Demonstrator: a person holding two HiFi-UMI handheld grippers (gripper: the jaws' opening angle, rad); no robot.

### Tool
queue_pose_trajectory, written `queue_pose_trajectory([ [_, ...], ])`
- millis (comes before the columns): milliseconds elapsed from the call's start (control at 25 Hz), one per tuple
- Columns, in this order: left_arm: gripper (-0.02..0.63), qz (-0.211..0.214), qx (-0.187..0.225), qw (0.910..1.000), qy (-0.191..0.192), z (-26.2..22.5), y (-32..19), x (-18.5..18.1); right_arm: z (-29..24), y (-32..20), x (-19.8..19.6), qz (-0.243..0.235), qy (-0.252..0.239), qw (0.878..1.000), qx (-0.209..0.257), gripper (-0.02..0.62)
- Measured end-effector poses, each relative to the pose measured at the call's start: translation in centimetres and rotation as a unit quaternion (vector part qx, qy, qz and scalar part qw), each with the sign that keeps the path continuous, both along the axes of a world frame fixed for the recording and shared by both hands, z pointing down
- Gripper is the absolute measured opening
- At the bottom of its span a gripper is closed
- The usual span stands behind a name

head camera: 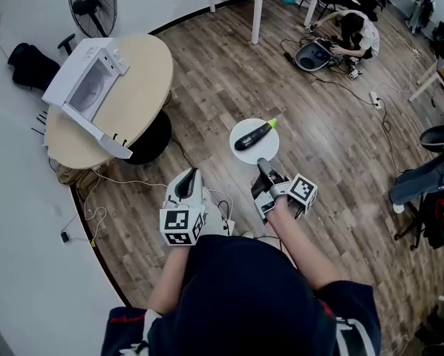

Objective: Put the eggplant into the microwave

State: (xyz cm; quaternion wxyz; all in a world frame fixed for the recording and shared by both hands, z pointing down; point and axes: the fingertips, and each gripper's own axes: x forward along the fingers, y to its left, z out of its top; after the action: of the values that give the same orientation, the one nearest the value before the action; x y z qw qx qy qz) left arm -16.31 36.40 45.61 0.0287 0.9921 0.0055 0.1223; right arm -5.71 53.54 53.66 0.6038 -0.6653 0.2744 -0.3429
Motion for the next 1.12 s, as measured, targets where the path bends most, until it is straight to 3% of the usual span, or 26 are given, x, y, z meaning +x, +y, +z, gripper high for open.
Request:
queue_pose_trajectory([
  [640, 0.028, 0.005, -0.01, 0.9999, 0.006, -1.9, -14.8, 15.0, -1.3, -14.4, 13.8, 0.006, -0.007, 1.0, -0.001, 0.02],
  [1120, 0.028, 0.004, -0.014, 0.9999, 0.005, -2.1, -27.1, 21.2, -1.8, -27.7, 20.3, -0.01, -0.007, 1.0, -0.001, 0.02],
])
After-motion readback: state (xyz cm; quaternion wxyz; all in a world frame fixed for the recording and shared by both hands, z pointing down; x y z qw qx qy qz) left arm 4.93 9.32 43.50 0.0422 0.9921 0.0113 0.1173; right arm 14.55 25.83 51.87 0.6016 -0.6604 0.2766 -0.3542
